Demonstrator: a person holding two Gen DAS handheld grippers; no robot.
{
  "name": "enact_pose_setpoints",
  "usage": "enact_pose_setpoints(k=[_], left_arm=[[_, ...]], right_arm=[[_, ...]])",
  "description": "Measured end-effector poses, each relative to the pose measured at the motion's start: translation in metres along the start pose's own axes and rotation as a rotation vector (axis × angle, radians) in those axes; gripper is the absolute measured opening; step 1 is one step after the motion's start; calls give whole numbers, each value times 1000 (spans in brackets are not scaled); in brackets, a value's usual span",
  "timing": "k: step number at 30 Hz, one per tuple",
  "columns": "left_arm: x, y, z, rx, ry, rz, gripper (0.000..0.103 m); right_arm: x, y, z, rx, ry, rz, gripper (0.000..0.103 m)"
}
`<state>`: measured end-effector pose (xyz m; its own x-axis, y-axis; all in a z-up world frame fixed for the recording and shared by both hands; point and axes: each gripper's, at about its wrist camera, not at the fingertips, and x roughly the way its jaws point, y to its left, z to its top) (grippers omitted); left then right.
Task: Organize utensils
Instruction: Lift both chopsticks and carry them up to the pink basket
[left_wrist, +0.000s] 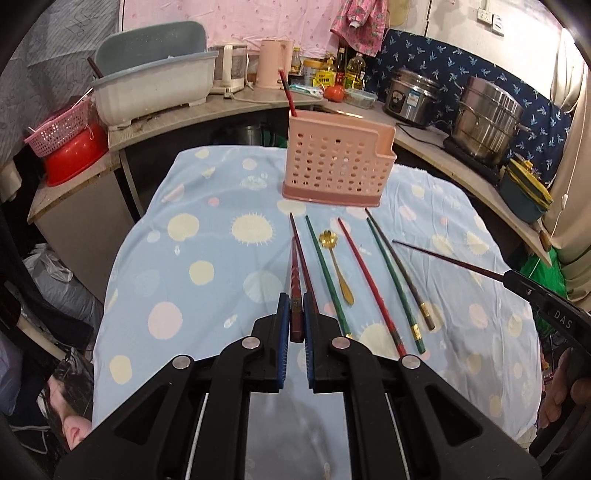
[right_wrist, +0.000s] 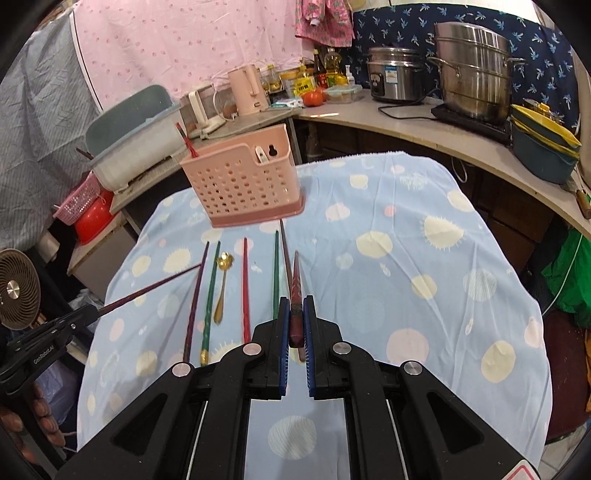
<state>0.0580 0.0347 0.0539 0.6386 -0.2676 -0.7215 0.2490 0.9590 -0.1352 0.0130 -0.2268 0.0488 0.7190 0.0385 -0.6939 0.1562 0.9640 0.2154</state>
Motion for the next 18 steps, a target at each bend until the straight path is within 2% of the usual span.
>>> enact_pose_setpoints(k=[18], left_arm=[[-23,-14,99,49,-169,5,7]], right_arm=[[-18,5,88,-3,-149,29,7]])
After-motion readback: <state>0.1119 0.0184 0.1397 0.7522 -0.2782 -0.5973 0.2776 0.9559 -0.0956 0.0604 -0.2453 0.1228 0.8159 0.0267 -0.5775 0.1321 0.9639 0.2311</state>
